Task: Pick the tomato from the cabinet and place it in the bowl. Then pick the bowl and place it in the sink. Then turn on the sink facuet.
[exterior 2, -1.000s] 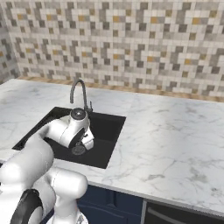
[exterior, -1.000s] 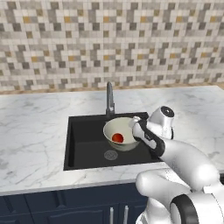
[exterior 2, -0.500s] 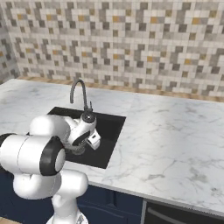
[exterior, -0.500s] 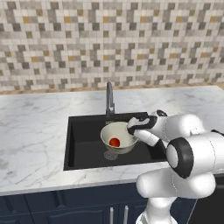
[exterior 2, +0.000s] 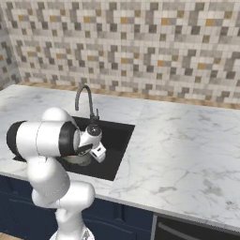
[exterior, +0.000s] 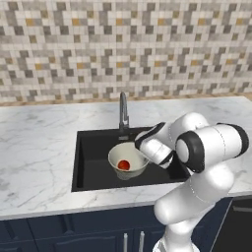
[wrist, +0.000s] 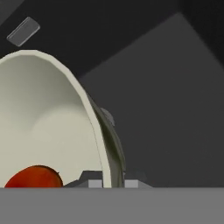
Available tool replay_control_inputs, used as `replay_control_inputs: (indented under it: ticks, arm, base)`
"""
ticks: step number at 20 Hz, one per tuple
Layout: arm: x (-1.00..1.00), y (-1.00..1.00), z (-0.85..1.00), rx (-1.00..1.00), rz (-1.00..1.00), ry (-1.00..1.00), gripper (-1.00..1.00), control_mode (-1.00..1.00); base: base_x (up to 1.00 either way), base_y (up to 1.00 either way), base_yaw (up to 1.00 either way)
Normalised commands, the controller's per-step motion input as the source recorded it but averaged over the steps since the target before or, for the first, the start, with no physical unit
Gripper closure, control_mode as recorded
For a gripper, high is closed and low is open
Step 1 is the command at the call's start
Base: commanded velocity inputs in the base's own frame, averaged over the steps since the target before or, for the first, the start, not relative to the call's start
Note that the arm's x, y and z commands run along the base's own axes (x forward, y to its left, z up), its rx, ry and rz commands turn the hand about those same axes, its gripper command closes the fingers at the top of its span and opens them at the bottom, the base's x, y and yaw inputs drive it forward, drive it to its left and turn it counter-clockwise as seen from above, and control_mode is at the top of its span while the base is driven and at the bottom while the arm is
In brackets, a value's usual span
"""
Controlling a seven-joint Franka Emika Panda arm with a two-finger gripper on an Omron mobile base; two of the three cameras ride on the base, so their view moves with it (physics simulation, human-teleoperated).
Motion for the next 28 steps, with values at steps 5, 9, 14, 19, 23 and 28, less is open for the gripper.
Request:
replay_control_inputs:
  ticks: [5,9,14,19,23,28]
  arm:
    - [0.26,0.21,-0.33,-0.01,0.00,0.00,1.00,-1.00]
    - [0.37,0.16,-0.33,0.00,0.00,0.00,1.00,-1.00]
    - [0.31,0.04,-0.30,0.00,0.00,0.00,1.00,-1.00]
    - [0.16,0.00,-0.23,0.00,0.00,0.00,1.00,-1.00]
    - [0.09,-0.04,-0.15,0.00,0.00,0.00,1.00,-1.00]
    - [0.13,-0.02,-0.02,0.00,0.00,0.00,1.00,-1.00]
  base:
    - [0.00,0.00,0.00]
    - [0.00,0.00,0.00]
    - [0.00,0.00,0.00]
    - [0.00,0.00,0.00]
    - [0.00,0.00,0.00]
    - [0.00,0.00,0.00]
